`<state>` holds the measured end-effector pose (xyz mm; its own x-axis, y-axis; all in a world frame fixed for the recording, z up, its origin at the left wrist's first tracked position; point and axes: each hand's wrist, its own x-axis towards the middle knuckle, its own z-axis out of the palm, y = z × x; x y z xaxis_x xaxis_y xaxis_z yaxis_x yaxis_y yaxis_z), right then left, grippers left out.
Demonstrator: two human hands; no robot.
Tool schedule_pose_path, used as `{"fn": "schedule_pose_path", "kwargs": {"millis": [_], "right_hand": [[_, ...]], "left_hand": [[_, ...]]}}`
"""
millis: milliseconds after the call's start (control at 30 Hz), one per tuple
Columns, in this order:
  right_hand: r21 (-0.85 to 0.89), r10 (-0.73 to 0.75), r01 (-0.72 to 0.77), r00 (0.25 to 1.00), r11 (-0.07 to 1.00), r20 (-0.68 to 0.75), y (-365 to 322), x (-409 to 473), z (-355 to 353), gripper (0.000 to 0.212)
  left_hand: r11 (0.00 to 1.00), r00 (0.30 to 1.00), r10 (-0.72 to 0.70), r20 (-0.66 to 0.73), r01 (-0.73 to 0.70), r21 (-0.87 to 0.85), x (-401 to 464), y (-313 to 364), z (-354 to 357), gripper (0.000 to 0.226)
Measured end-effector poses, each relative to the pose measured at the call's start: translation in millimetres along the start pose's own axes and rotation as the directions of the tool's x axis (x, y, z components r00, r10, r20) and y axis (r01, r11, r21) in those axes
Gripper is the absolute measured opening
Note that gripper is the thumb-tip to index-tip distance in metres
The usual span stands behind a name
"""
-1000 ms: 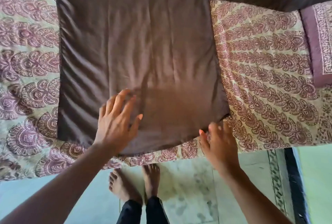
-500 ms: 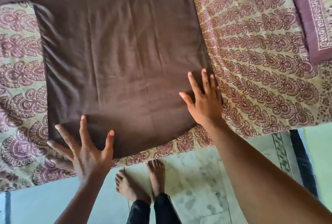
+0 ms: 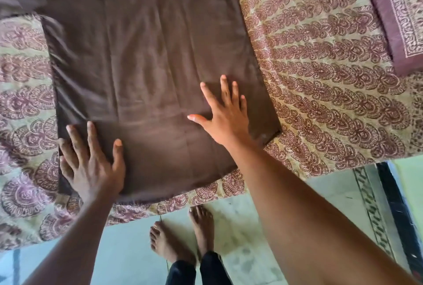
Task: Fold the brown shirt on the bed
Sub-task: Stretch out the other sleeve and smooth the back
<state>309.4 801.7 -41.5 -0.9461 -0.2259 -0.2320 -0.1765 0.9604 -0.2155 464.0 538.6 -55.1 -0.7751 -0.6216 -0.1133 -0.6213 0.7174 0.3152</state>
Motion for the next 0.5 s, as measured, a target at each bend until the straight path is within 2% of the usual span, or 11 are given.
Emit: {"fn": "schedule_pose_path", "kwargs": {"millis": [100, 167, 233, 300, 400, 500], "right_hand": [[-0.067, 0.065, -0.067, 0.997, 0.996, -0.033, 38.0, -61.2, 7.4, 0.09], [-0.111, 0.105, -0.106, 0.994, 0.988, -0.011, 61.3, -106.9, 5.5, 0.089], [-0.114, 0.151, -0.15, 0.989, 0.982, -0.006, 71.3, -139.2, 2.4, 0.087], [-0.057, 0.184, -0.187, 0.981, 0.981, -0.06, 64.1, -143.9, -5.2, 0.087], [-0.039, 0.042, -0.048, 0.99, 0.998, -0.133, 26.1, -108.4, -14.1, 0.089], [-0.071, -0.108, 0.102, 0.99, 0.992, -0.094, -20.7, -65.2, -10.4, 0.099]], "left_hand": [[1.0, 0.992, -0.003, 0.125, 0.004, -0.01, -54.3, -23.8, -16.2, 0.088], [0.998, 0.98, -0.059, 0.191, 0.063, -0.018, -86.7, -36.0, -22.9, 0.096], [0.992, 0.969, -0.119, 0.216, 0.124, -0.011, -108.7, -37.4, -27.7, 0.099], [0.997, 0.98, -0.069, 0.187, 0.074, -0.019, -112.0, -27.5, -31.6, 0.097], [0.997, 0.988, 0.064, 0.138, -0.059, -0.041, -83.2, -5.7, -28.1, 0.096], [0.988, 0.978, 0.151, 0.143, -0.147, -0.04, -36.6, 13.3, -21.6, 0.104]]}}
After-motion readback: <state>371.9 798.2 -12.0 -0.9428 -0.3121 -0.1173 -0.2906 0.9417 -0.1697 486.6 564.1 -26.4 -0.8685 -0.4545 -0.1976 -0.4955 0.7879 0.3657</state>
